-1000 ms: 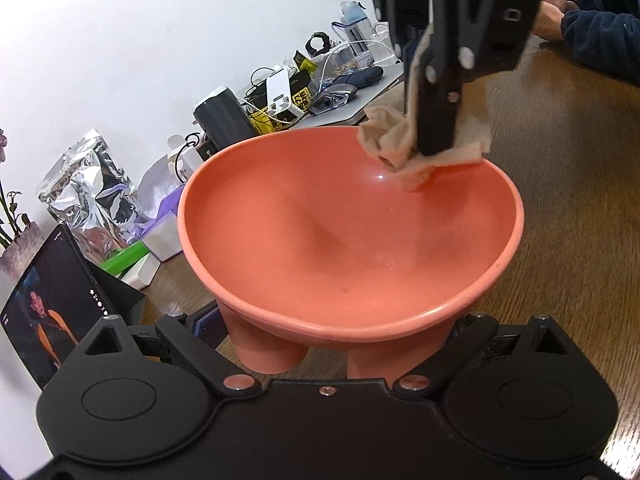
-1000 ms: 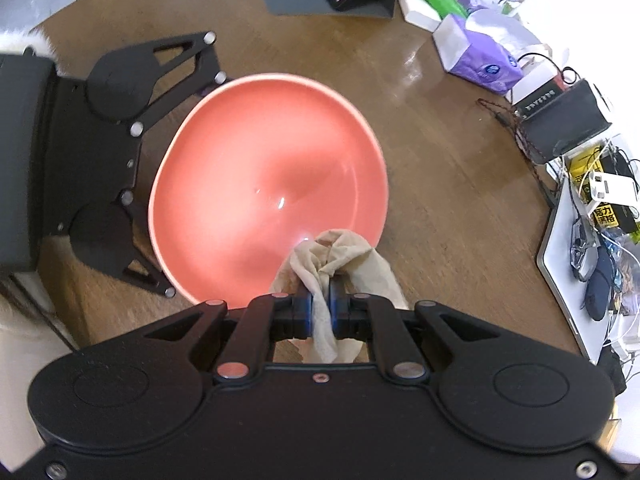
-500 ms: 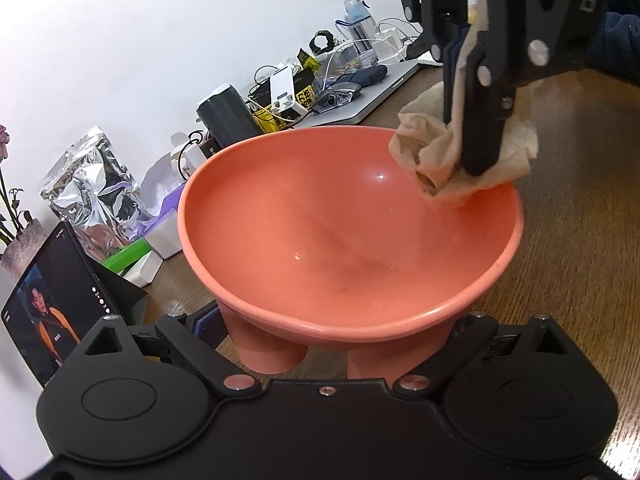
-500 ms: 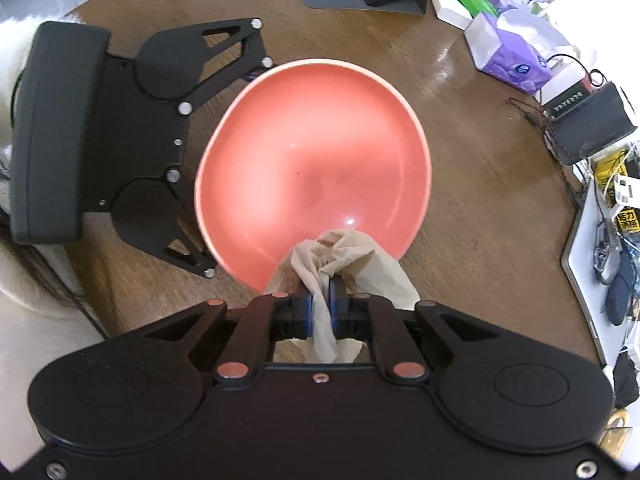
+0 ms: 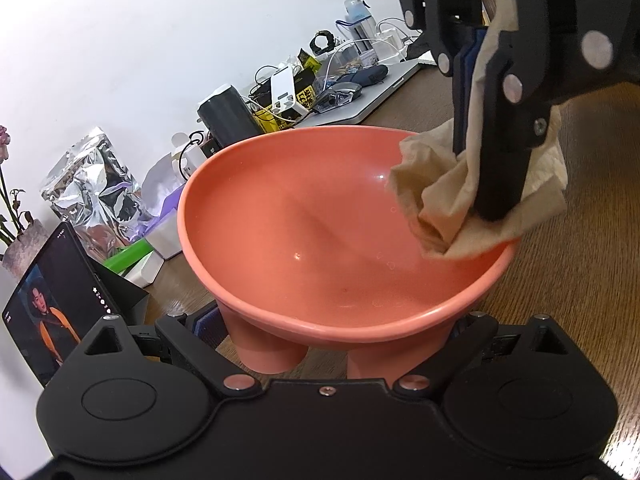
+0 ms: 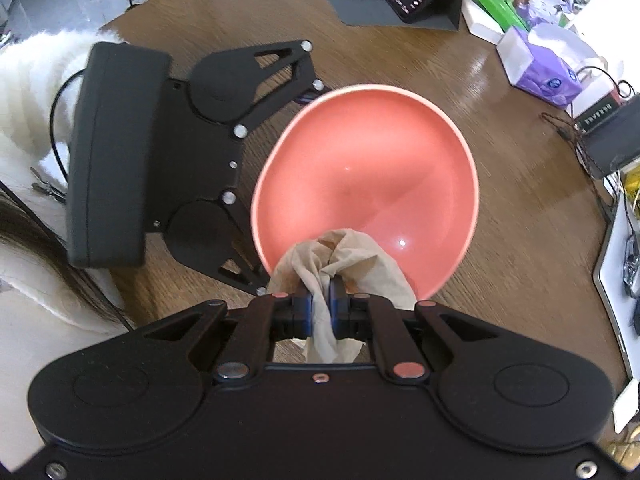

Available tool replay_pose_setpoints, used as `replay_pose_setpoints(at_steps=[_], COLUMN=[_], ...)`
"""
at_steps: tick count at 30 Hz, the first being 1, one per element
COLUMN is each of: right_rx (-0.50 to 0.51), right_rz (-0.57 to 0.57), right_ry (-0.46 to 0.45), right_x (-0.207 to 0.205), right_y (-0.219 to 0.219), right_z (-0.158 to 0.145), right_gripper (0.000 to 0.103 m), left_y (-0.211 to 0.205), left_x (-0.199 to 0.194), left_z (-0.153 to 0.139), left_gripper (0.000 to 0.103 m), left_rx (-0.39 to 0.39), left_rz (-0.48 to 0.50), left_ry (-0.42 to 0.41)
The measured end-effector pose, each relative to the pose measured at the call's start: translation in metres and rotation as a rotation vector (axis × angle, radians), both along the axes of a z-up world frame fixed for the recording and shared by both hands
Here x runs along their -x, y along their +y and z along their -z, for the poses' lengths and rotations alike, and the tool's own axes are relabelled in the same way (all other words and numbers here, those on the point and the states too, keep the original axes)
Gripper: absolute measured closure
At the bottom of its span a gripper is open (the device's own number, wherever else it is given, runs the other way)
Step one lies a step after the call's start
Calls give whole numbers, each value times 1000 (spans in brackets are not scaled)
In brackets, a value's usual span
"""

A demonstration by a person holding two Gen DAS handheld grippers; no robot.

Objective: Clean bowl
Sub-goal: 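Rub the beige towel around the bowl's inner wall with the right tool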

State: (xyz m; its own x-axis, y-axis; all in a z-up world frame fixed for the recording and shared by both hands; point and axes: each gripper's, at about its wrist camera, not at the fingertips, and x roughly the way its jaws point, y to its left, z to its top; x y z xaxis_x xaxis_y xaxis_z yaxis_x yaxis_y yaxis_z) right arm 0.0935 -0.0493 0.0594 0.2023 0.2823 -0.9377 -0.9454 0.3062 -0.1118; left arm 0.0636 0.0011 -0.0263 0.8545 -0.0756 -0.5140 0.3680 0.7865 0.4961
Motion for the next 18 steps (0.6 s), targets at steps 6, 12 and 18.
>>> replay_pose_setpoints(at_steps=[6, 12, 18], right_rx=[-34, -78, -139], right_rz=[-14, -28, -46], right_ry=[20, 42, 45], right_x=[6, 6, 4], right_y=[9, 14, 22], right_z=[-4, -9, -12], right_gripper=[94, 94, 94], left_y=[-1, -1, -1], left_x=[0, -1, 0], left_z=[0, -1, -2], left_gripper=[8, 8, 8], left_rx=[1, 3, 6], left_rz=[-1, 1, 7], left_ry=[-1, 1, 4])
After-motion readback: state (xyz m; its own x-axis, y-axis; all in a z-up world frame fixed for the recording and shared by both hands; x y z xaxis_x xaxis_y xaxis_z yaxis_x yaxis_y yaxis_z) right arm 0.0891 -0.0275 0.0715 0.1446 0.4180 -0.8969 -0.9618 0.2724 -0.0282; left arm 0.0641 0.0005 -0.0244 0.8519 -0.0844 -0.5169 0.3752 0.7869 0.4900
